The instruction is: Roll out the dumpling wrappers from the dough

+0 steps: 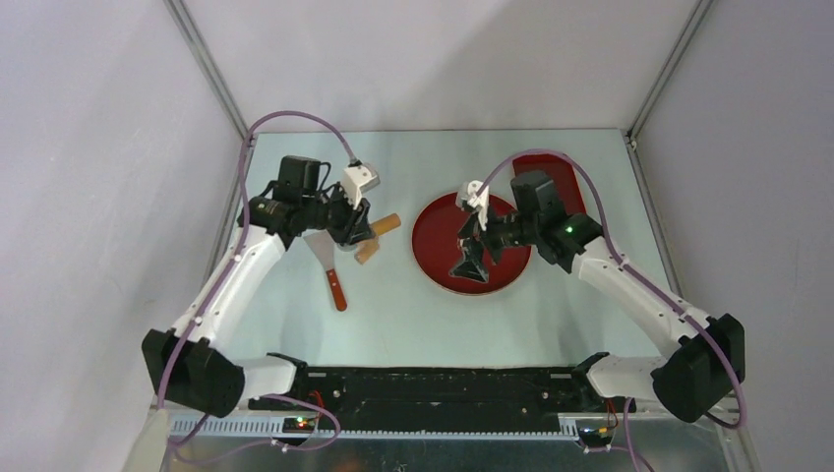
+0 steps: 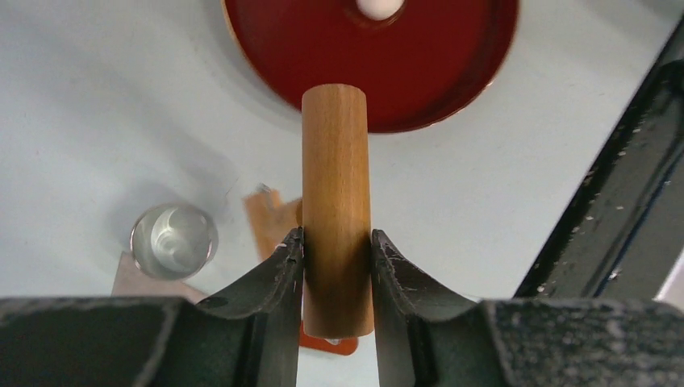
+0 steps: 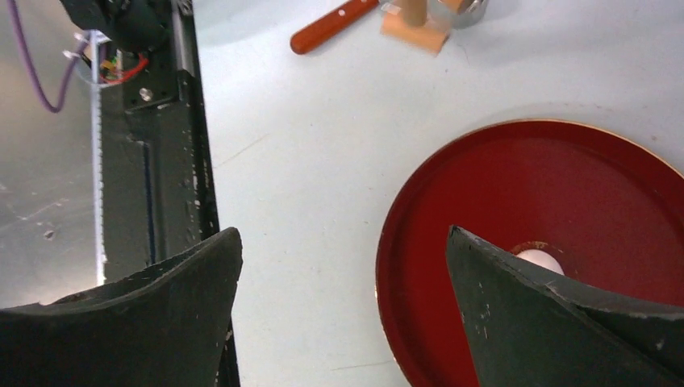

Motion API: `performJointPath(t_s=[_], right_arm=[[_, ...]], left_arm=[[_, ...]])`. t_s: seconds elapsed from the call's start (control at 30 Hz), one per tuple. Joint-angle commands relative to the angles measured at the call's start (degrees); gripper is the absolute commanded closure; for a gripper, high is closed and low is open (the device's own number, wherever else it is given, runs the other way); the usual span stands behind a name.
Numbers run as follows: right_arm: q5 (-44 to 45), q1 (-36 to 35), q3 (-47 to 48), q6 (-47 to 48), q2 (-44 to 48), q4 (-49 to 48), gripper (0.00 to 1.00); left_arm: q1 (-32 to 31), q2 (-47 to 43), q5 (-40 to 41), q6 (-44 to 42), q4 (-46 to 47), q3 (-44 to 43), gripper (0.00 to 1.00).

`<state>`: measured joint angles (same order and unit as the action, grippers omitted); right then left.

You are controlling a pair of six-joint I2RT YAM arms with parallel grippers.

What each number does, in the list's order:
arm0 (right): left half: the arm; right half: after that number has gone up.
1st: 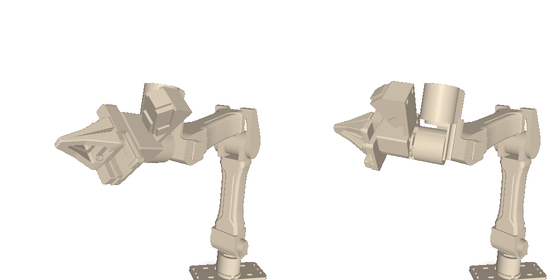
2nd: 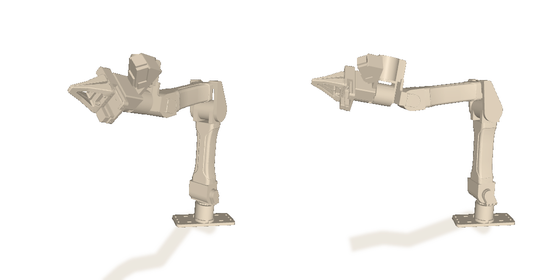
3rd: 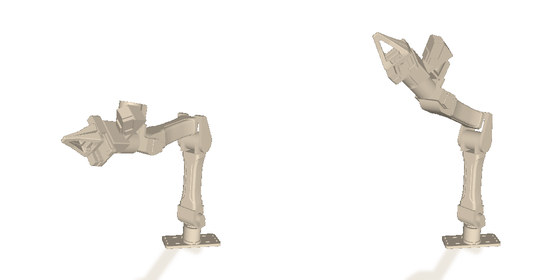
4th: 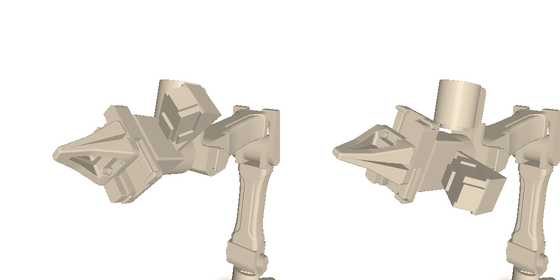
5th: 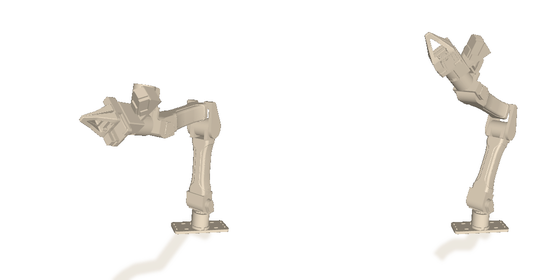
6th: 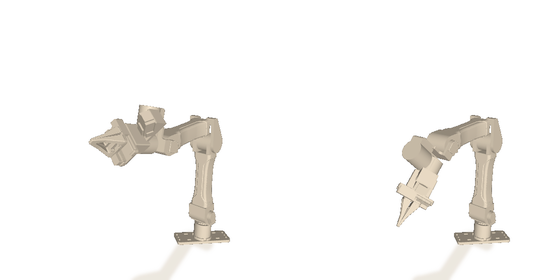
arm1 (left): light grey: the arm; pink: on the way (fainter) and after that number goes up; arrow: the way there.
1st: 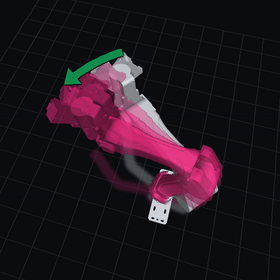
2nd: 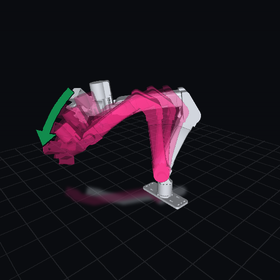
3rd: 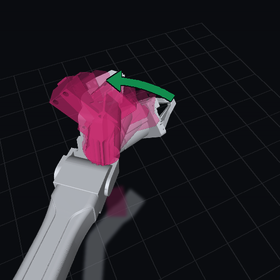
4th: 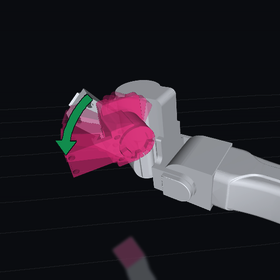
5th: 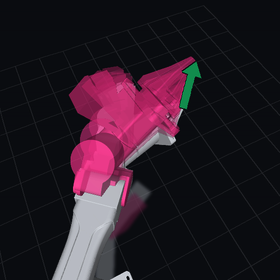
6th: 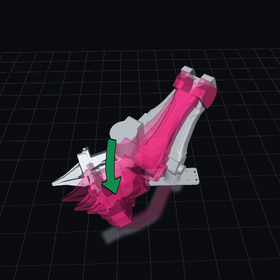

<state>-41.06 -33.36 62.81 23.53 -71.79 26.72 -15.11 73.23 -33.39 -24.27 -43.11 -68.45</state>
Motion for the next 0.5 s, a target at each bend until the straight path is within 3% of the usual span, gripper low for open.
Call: performJointPath(t_s=[0.0,0.13,0.3,0.47], right_arm=[[-12.43,3.52,2.07,-4.55,-0.98,-6.46,0.01],[-19.64,8.01,0.56,-8.96,-1.89,-16.49,0.01],[-19.18,8.44,-0.92,-8.65,-3.96,-21.84,0.01],[-22.62,7.99,-1.77,-18.46,-6.46,-32.19,0.01]], left_arm=[[-3.53,-5.59,-4.99,4.40,0.28,-5.65,1.00],[-5.94,-7.07,-7.73,7.87,-0.27,-11.35,1.00],[-8.55,-6.15,-11.63,12.50,-0.23,-17.60,1.00],[-10.34,-4.88,-12.82,15.71,-0.26,-18.09,1.00]])
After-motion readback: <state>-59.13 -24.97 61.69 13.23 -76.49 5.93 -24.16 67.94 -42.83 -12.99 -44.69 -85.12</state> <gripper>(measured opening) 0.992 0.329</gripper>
